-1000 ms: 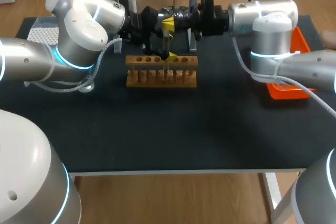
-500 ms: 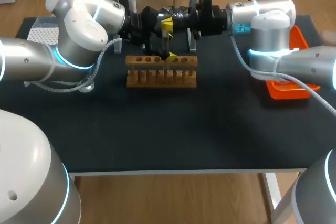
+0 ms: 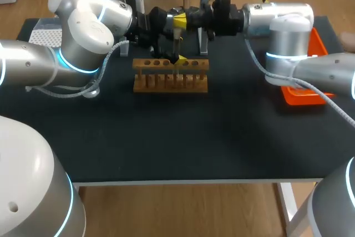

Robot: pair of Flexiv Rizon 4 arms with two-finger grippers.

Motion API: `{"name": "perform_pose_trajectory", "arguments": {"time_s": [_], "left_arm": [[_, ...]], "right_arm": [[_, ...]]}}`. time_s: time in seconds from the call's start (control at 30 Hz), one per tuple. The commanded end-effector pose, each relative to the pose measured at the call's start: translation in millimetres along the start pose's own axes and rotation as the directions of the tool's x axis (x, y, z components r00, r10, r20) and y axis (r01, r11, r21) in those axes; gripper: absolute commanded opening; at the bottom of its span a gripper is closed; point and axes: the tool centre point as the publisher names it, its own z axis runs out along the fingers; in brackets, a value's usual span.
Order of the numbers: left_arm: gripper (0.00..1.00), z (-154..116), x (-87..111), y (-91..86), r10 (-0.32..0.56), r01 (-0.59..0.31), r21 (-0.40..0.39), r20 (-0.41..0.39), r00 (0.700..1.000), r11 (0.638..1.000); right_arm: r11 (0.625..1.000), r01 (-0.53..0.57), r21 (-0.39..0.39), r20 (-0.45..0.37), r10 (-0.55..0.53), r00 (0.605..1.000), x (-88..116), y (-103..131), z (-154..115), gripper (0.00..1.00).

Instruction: Invert the test tube, pick up the pipette, mount the tip to pipette, aspirate from beaker and dispense into the tube, eject the tip, return the pipette, and cap with the stopper.

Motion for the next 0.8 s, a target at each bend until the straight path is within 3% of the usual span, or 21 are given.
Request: {"name": "perform_pose_trajectory", "arguments": {"time_s": [0.03,0.17,0.27,0.33,0.4,0.43,0.67,0.8], "left_arm": [[1.00,0.7,-1.0,-0.2,-0.001,0.001,-0.001,-0.002,1.000,1.000],[1.00,0.7,-1.0,-0.2,-0.001,0.001,-0.001,-0.002,1.000,1.000],[1.00,0.7,-1.0,-0.2,-0.001,0.001,-0.001,-0.002,1.000,1.000],[1.00,0.7,-1.0,-0.2,-0.001,0.001,-0.001,-0.002,1.000,1.000],[1.00,0.7,-1.0,-0.2,-0.001,0.001,-0.001,-0.002,1.000,1.000],[1.00,0.7,-1.0,-0.2,-0.001,0.001,-0.001,-0.002,1.000,1.000],[1.00,0.7,-1.0,-0.2,-0.001,0.001,-0.001,-0.002,1.000,1.000],[1.00,0.7,-1.0,-0.2,-0.001,0.001,-0.001,-0.002,1.000,1.000]], "right_arm": [[0.998,0.033,0.044,0.037,-0.035,0.999,6.6,10.9,-12.4,0.00],[0.993,0.068,0.093,0.067,-0.074,0.995,5.4,10.7,-24.4,0.01],[0.986,0.088,0.141,0.091,-0.102,0.991,4.5,8.3,-33.9,0.20],[0.980,0.102,0.173,0.109,-0.122,0.987,4.0,5.9,-40.4,0.44],[0.973,0.108,0.204,0.130,-0.137,0.982,3.3,2.9,-46.6,0.96],[0.971,0.110,0.214,0.134,-0.140,0.981,2.9,1.0,-49.6,1.00],[0.937,0.110,0.330,0.177,-0.176,0.968,1.1,-16.8,-66.1,1.00],[0.931,0.094,0.352,0.182,-0.166,0.969,1.5,-21.2,-68.1,1.00]]}}
